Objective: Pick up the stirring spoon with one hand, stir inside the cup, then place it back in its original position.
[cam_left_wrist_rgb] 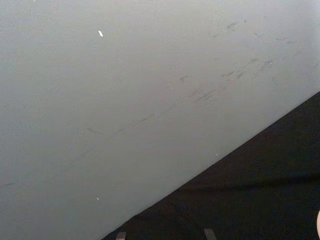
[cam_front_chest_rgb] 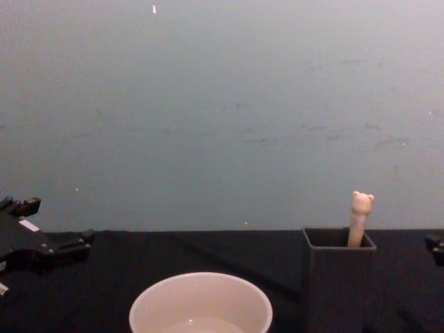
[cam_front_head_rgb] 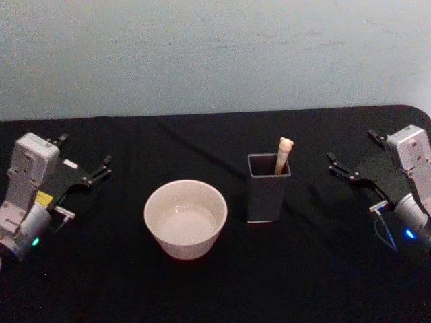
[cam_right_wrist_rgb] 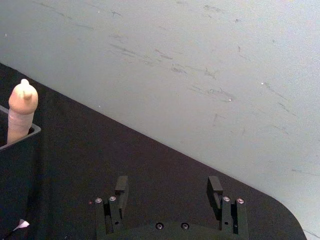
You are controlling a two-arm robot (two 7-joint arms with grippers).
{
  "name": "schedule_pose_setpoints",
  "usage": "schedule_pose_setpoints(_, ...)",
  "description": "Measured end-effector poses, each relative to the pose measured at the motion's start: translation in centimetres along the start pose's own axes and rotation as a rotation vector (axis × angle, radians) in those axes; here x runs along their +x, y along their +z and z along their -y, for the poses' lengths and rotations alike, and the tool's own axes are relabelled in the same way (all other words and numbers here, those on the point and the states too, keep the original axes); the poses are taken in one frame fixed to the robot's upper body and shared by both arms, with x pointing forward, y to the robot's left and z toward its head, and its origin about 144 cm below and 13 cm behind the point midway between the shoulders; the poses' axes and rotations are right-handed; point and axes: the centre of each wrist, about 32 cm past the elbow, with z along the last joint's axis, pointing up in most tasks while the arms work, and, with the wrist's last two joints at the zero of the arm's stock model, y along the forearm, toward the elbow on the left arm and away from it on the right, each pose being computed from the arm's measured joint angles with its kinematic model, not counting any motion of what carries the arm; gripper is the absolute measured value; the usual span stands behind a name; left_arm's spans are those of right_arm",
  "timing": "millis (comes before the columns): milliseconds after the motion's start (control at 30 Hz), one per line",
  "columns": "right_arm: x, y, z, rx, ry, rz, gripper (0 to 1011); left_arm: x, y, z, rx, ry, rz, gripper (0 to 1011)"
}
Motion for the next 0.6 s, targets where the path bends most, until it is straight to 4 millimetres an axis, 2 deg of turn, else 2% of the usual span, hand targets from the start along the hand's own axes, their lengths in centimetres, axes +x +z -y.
schedule_pose_setpoints(600, 0.19, 0.32, 0.14, 0.015, 0.017, -0.016, 1000, 0.00, 0.00, 0.00, 0.000, 0.000, 0.000, 1001)
